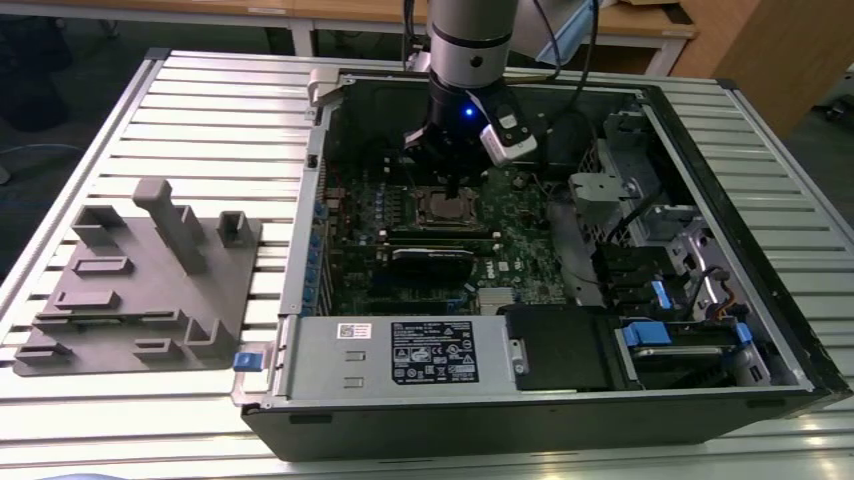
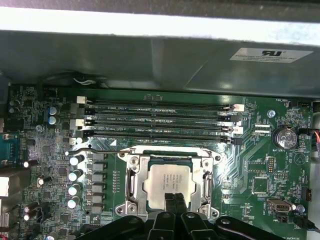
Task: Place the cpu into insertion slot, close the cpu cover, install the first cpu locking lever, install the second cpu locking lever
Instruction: 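Install the first cpu locking lever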
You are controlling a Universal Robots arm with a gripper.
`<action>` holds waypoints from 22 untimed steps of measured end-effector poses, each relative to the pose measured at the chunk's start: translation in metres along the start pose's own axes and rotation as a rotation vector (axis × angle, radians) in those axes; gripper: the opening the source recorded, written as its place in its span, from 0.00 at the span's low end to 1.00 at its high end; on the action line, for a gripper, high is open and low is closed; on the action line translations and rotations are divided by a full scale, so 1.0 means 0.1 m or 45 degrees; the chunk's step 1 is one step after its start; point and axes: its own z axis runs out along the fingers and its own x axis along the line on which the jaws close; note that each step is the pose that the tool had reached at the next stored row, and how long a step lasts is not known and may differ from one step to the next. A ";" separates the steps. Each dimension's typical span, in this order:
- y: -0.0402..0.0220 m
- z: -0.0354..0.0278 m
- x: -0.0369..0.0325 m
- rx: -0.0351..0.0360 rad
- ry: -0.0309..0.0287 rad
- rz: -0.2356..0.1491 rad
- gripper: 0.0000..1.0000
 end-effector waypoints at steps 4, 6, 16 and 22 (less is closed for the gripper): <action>0.000 -0.003 0.000 -0.0003 -0.0001 0.000 0.11; 0.000 -0.004 0.000 0.0000 0.0002 0.000 0.11; 0.000 -0.040 -0.002 -0.0002 0.0001 0.000 0.11; 0.000 -0.052 -0.002 0.0004 0.0005 0.000 0.11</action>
